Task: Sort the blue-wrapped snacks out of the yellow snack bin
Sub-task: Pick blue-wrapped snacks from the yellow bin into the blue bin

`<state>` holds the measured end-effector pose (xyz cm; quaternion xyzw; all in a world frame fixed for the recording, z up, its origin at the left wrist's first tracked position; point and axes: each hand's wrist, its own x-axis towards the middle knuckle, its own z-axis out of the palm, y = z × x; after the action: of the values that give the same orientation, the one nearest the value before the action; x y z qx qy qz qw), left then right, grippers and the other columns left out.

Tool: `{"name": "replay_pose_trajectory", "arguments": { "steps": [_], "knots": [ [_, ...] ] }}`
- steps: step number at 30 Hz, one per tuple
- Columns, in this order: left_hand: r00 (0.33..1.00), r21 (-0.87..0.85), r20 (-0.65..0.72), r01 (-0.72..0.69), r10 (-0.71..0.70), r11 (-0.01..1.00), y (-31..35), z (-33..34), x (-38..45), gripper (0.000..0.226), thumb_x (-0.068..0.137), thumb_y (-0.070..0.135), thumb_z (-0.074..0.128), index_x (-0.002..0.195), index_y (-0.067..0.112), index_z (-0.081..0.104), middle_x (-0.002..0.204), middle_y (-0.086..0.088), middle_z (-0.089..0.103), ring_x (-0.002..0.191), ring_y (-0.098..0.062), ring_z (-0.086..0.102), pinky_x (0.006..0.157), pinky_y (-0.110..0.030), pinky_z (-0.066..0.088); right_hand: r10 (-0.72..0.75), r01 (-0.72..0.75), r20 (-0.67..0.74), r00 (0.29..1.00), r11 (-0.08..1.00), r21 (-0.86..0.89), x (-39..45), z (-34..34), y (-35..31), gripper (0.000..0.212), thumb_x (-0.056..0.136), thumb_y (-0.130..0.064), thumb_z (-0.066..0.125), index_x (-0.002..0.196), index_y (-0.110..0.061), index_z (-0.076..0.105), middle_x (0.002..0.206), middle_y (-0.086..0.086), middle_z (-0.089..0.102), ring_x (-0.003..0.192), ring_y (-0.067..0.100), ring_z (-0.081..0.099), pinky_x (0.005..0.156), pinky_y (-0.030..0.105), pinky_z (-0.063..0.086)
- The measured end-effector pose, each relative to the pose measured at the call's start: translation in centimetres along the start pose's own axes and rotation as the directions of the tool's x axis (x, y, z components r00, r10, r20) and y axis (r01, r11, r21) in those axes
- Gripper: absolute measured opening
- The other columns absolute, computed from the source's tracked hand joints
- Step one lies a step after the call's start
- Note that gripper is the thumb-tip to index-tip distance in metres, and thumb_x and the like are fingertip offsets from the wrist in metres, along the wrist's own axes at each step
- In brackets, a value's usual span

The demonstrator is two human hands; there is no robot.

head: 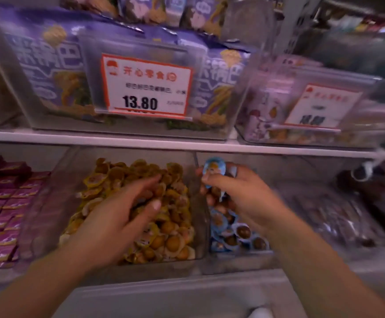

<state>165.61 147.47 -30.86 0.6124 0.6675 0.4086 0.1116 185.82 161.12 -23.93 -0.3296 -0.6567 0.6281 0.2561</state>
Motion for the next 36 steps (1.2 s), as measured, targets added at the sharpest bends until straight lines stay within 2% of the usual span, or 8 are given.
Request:
{"name": "replay_pose_trajectory", "arguments": {
  "steps": [6, 9, 12, 15, 19, 26, 32, 36],
  "knots": [
    [0.972, 0.374, 0.232, -0.053, -0.038, 0.926, -1.4, -0.4, 0.3, 0.049, 0.084, 0.067, 0.036, 0.113, 0.042, 0.067, 0.104, 0.031, 0.057, 0.099, 0.002, 0.06, 0.083, -0.025, 0.05, 0.108, -0.151, -0.106, 0.988, 0.734, -0.662, -1.4, -10.8, 1.2, 0.054, 0.071, -0.072, 0.068, 0.093, -0.024, 0.077, 0.097, 0.002, 0.075, 0.092, 0.015, 0.069, 0.08, 0.038, 0.053],
    [0.962, 0.445, 0.249, -0.007, -0.116, 0.896, -2.3, -0.6, 0.8, 0.045, 0.084, 0.063, 0.039, 0.111, 0.041, 0.068, 0.103, 0.022, 0.063, 0.094, -0.004, 0.063, 0.081, -0.034, 0.053, 0.022, -0.207, -0.3, 0.954, 0.77, -0.604, -0.6, -12.4, 3.3, 0.04, 0.086, -0.055, 0.065, 0.082, -0.018, 0.079, 0.097, 0.024, 0.07, 0.095, 0.034, 0.067, 0.073, 0.034, 0.048],
    [0.96, 0.527, 0.227, 0.022, -0.166, 0.849, -3.3, -1.0, 1.2, 0.023, 0.089, 0.039, 0.058, 0.109, 0.037, 0.07, 0.111, 0.012, 0.064, 0.098, -0.016, 0.066, 0.084, -0.037, 0.053, -0.167, -0.084, -0.421, 0.892, 0.852, -0.517, 1.0, -10.8, 4.0, 0.028, 0.093, -0.027, 0.061, 0.071, -0.018, 0.075, 0.079, 0.014, 0.074, 0.083, 0.029, 0.07, 0.069, 0.039, 0.054],
    [0.95, 0.627, 0.231, 0.02, -0.21, 0.779, -3.4, -1.4, 1.4, 0.031, 0.087, 0.046, 0.047, 0.108, 0.041, 0.07, 0.114, 0.01, 0.065, 0.101, -0.019, 0.065, 0.086, -0.038, 0.05, -0.368, 0.149, -0.305, 0.878, 0.817, -0.556, 1.7, -6.1, 3.2, 0.02, 0.093, -0.021, 0.059, 0.079, -0.019, 0.074, 0.079, -0.005, 0.074, 0.076, 0.004, 0.067, 0.07, 0.029, 0.053],
    [0.949, 0.658, 0.242, -0.007, -0.202, 0.753, -2.7, -1.8, 1.5, 0.032, 0.089, 0.041, 0.044, 0.11, 0.037, 0.068, 0.112, 0.008, 0.068, 0.101, -0.02, 0.065, 0.085, -0.036, 0.049, -0.57, 0.484, 0.108, 0.815, 0.566, -0.667, 1.2, 1.7, 2.4, 0.021, 0.095, -0.026, 0.053, 0.1, -0.019, 0.072, 0.093, -0.006, 0.071, 0.087, 0.004, 0.062, 0.077, 0.021, 0.048],
    [0.966, 0.771, 0.127, 0.046, -0.223, 0.636, -2.8, -3.8, 0.5, 0.039, 0.06, 0.023, 0.08, 0.097, 0.031, 0.073, 0.093, -0.003, 0.071, 0.081, -0.033, 0.065, 0.075, -0.04, 0.053, 0.004, 0.559, 0.612, 0.791, 0.404, -0.724, 2.0, 11.2, 5.4, 0.029, 0.098, -0.038, 0.043, 0.118, -0.028, 0.062, 0.12, 0.007, 0.057, 0.117, 0.03, 0.051, 0.099, 0.046, 0.044],
    [0.966, 0.784, 0.17, -0.012, -0.196, 0.621, -2.5, -4.0, -0.6, 0.046, 0.082, 0.043, 0.033, 0.111, 0.027, 0.065, 0.107, 0.001, 0.063, 0.096, -0.028, 0.059, 0.086, -0.037, 0.044, 0.143, 0.375, 0.384, 0.912, 0.089, -0.923, 6.5, 10.5, 6.8, 0.04, 0.099, -0.048, 0.034, 0.132, -0.034, 0.052, 0.15, 0.001, 0.038, 0.145, 0.029, 0.02, 0.112, 0.065, 0.014],
    [0.973, 0.767, 0.134, 0.019, -0.19, 0.641, -2.1, -4.2, -0.8, 0.031, 0.083, 0.033, 0.042, 0.096, 0.021, 0.067, 0.1, 0.003, 0.062, 0.097, -0.025, 0.058, 0.079, -0.033, 0.046, 0.148, 0.189, 0.185, 0.972, -0.016, -0.982, 8.2, 9.8, 7.5, 0.054, 0.094, -0.037, 0.042, 0.148, -0.03, 0.036, 0.158, 0.005, 0.029, 0.148, 0.035, 0.009, 0.112, 0.068, 0.004]
  ]
}}
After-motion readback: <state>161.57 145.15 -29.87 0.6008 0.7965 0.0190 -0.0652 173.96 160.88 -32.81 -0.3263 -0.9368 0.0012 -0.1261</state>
